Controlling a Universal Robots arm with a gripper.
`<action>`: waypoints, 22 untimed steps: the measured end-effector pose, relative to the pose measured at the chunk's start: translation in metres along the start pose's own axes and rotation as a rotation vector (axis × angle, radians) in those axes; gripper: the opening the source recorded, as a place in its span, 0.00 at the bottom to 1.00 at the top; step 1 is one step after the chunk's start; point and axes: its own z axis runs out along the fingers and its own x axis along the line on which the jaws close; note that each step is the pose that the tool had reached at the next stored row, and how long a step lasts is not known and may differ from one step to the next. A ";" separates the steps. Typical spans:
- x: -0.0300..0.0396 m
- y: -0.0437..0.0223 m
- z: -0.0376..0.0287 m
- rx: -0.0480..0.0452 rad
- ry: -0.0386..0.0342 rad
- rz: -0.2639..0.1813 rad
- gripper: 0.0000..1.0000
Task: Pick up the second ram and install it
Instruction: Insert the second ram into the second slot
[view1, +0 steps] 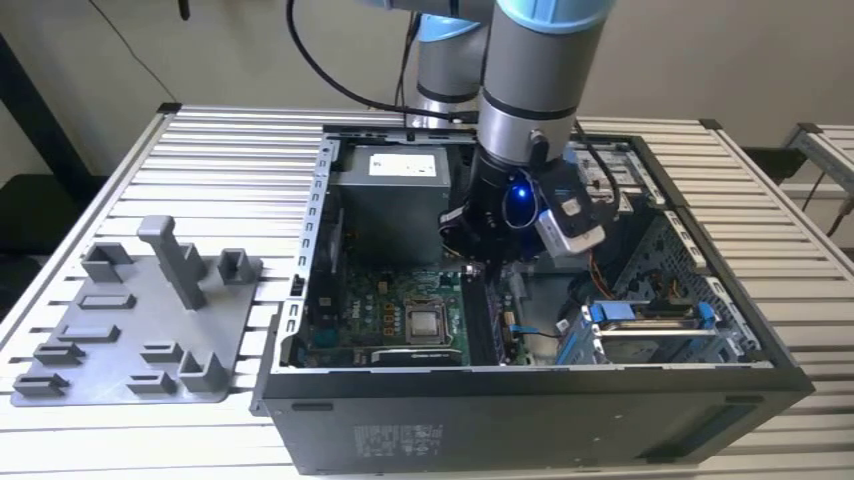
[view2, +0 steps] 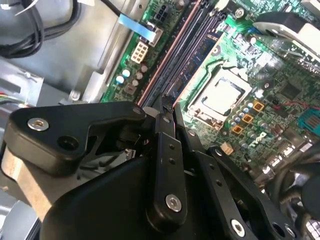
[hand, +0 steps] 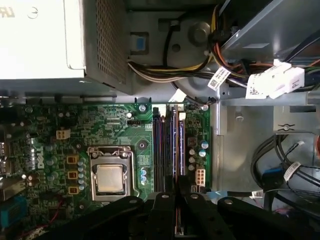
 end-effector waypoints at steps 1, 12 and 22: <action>0.0000 -0.0016 0.0019 -0.0001 0.0000 0.002 0.14; 0.0016 -0.0120 0.0193 -0.0008 0.0003 0.002 0.14; 0.0062 -0.0153 0.0324 -0.0026 0.0003 0.002 0.14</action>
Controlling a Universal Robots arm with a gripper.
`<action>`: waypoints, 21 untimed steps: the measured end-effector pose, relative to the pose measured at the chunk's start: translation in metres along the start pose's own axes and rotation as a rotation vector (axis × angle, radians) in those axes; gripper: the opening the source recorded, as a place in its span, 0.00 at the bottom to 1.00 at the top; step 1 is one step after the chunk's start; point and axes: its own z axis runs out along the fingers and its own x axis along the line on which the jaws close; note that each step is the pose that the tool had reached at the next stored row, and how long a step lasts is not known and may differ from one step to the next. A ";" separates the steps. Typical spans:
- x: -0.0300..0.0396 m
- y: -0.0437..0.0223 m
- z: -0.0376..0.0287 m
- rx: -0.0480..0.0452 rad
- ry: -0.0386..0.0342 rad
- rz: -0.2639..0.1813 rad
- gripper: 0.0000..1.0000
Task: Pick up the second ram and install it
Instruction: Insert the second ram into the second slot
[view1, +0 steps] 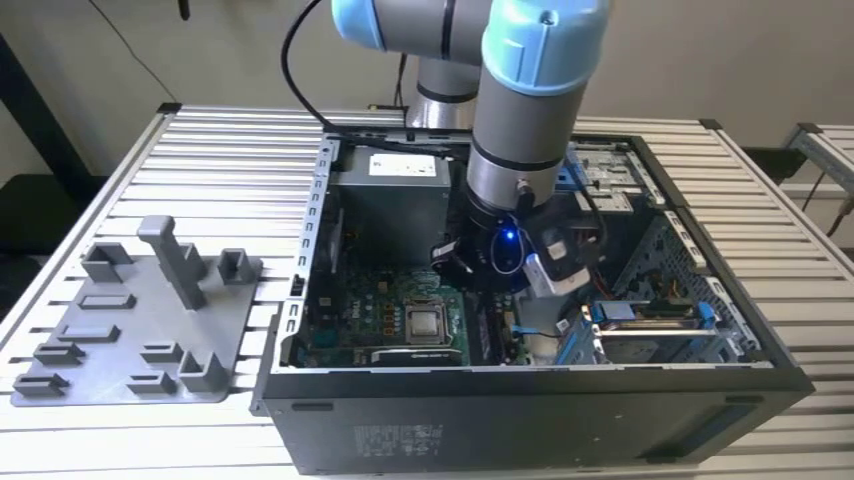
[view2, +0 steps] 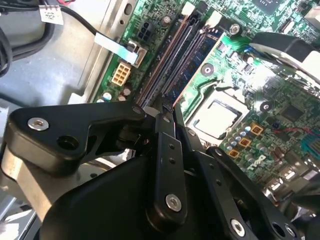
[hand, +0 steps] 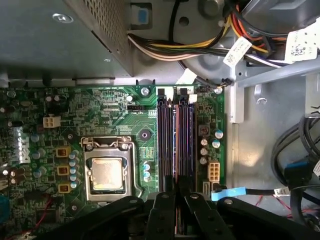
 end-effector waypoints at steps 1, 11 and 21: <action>0.0005 -0.0001 0.0003 0.0002 0.0001 0.000 0.14; 0.0031 -0.0001 0.0076 0.0002 0.0001 0.000 0.14; 0.0043 0.0000 0.0097 -0.0003 0.0000 0.000 0.14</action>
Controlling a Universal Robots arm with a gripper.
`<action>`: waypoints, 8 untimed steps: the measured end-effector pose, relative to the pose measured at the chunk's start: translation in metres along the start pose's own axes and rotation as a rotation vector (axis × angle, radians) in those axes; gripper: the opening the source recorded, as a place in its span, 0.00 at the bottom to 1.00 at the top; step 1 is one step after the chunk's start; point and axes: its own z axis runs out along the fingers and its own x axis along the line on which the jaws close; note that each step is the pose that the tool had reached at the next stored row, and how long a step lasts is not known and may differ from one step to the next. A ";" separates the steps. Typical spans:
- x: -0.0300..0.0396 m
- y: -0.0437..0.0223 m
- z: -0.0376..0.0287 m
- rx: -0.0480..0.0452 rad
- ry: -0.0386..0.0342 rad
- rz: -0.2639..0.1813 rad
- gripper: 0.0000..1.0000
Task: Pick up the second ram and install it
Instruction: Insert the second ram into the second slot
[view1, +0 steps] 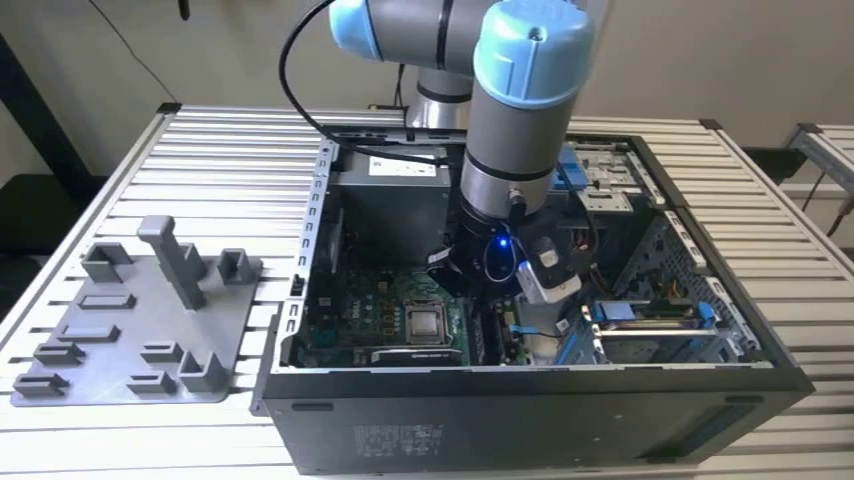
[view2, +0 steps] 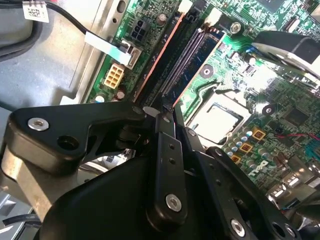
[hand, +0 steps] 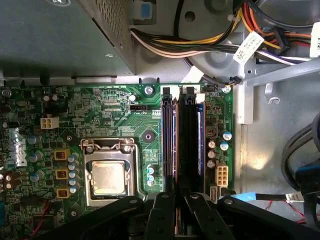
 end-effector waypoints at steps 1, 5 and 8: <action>0.0000 0.0000 0.0000 -0.0004 0.0000 0.000 0.14; 0.0000 0.0000 -0.0004 -0.0015 0.0001 0.000 0.14; 0.0000 -0.0001 -0.0005 -0.0013 0.0001 0.000 0.14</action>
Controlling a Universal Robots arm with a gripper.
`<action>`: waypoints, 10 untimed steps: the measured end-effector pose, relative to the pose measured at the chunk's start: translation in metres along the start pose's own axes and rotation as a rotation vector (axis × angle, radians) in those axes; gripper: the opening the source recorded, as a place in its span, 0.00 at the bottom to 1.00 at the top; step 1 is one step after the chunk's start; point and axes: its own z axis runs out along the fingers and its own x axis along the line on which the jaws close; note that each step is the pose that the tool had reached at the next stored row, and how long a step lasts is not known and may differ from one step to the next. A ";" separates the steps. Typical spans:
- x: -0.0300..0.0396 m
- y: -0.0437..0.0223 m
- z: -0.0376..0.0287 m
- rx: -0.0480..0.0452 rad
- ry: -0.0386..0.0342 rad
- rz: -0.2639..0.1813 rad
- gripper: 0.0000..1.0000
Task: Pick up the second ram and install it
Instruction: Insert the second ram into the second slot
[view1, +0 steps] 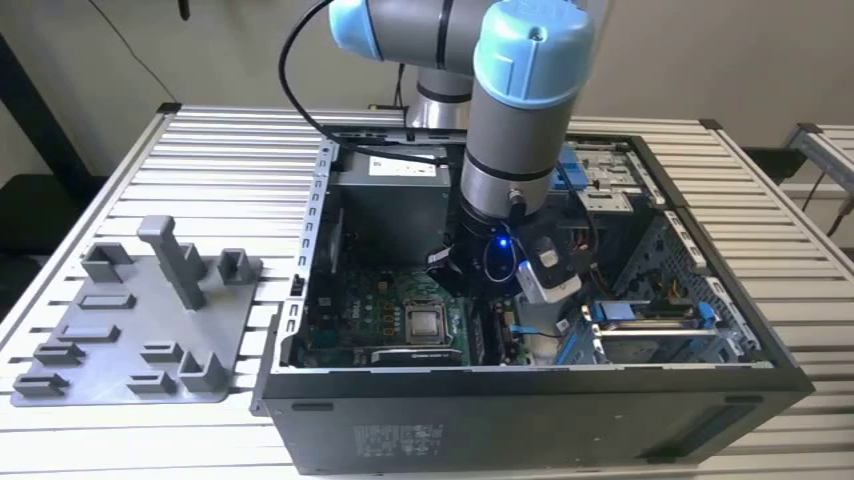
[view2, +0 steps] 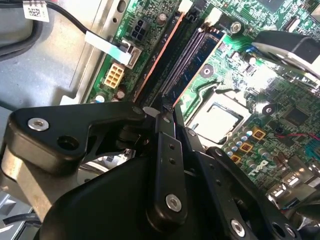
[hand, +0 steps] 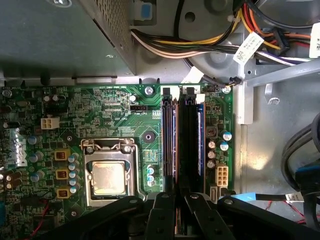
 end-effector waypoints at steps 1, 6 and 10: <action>0.0000 0.0000 0.0000 0.0001 0.0000 0.000 0.14; 0.0000 -0.0002 -0.0013 0.0006 0.0000 0.000 0.14; -0.0001 0.0000 -0.0029 0.0003 -0.0015 -0.001 0.14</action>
